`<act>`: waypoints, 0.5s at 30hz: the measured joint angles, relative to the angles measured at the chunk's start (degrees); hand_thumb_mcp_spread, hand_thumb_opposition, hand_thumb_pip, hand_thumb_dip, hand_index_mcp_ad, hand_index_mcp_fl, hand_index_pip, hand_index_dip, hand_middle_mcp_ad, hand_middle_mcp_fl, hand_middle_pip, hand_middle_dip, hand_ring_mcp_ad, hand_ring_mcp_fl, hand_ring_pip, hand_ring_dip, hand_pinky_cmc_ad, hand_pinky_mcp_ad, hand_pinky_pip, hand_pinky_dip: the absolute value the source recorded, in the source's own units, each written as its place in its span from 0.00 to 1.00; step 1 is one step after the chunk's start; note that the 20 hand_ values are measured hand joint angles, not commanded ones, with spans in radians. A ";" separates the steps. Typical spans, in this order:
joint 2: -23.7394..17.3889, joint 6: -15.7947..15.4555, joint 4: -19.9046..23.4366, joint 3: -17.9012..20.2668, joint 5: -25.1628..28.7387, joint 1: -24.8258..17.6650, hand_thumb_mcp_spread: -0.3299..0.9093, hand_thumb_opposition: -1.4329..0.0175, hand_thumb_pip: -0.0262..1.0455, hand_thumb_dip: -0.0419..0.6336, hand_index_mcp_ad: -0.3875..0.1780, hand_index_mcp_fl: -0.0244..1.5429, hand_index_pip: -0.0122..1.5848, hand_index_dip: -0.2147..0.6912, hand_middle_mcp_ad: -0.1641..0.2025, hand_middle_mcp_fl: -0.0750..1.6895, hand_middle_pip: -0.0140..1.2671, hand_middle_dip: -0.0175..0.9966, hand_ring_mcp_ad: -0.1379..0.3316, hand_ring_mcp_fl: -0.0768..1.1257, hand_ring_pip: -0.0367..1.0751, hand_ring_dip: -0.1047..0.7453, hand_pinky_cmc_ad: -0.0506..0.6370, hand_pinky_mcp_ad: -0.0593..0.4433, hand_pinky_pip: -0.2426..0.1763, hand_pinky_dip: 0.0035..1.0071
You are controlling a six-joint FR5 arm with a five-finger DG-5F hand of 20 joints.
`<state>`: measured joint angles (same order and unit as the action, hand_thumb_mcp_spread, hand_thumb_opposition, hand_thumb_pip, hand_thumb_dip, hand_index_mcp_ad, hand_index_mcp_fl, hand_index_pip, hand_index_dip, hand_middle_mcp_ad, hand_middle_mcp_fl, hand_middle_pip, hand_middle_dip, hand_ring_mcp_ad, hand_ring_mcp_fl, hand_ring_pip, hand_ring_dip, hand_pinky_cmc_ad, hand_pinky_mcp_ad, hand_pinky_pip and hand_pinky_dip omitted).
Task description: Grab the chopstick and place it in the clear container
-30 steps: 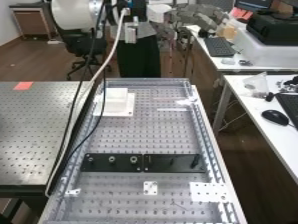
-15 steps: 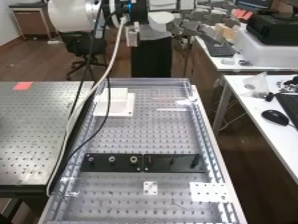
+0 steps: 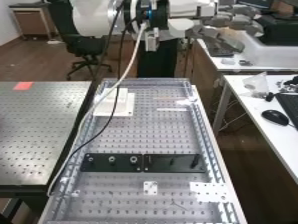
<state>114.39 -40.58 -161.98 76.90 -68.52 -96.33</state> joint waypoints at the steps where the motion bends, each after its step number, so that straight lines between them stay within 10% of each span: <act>1: 0.19 0.24 -0.19 -0.27 0.01 -0.01 0.37 0.51 0.65 0.18 0.51 0.03 0.07 0.51 0.68 0.11 0.11 0.42 0.56 0.09 0.13 0.46 0.70 0.83 0.48 0.34; 15: 1.73 0.14 -3.11 -2.64 -1.18 -0.06 0.36 0.48 0.70 0.18 0.51 0.03 0.07 0.45 0.69 0.11 0.11 0.40 0.57 0.09 0.13 0.45 0.70 0.83 0.48 0.34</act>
<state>116.11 -40.44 -165.10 74.25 -69.69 -96.38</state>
